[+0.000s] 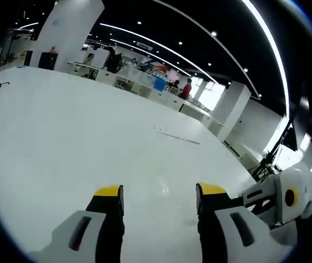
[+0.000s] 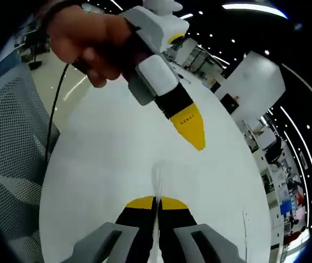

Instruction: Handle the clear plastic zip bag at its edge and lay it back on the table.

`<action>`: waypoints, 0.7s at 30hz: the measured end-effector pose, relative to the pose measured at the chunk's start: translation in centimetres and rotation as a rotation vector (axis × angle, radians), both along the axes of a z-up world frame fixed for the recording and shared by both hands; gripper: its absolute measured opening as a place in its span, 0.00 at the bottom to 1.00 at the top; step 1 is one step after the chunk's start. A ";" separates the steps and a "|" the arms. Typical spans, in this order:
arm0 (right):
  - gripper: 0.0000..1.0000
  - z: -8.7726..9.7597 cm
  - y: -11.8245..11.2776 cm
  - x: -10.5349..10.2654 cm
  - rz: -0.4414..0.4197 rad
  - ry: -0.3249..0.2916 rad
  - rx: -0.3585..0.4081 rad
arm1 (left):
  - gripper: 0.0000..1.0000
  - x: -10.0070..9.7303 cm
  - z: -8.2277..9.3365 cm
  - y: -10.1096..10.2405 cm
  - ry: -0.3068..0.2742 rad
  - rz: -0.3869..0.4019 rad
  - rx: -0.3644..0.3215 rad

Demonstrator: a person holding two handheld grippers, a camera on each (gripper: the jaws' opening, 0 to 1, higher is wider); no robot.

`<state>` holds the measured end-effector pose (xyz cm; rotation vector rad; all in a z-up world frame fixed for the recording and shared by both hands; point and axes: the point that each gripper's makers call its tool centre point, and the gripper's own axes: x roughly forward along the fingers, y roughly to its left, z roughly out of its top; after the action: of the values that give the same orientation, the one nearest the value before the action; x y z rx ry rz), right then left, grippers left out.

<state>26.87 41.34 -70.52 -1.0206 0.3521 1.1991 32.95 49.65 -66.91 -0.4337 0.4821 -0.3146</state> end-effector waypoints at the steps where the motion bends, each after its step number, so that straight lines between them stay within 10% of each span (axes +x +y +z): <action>1: 0.00 0.0 0.0 -0.2 0.014 -0.009 -0.008 | 0.51 0.2 0.0 -0.1 0.004 -0.002 -0.007; 21: 0.00 0.8 1.2 -2.8 0.124 -0.075 -0.037 | 0.33 1.1 -2.4 -1.9 0.153 -0.029 -0.026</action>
<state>24.05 42.50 -69.72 -1.1299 0.2556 1.2650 34.03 47.72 -69.26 -0.4783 0.6345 -0.3171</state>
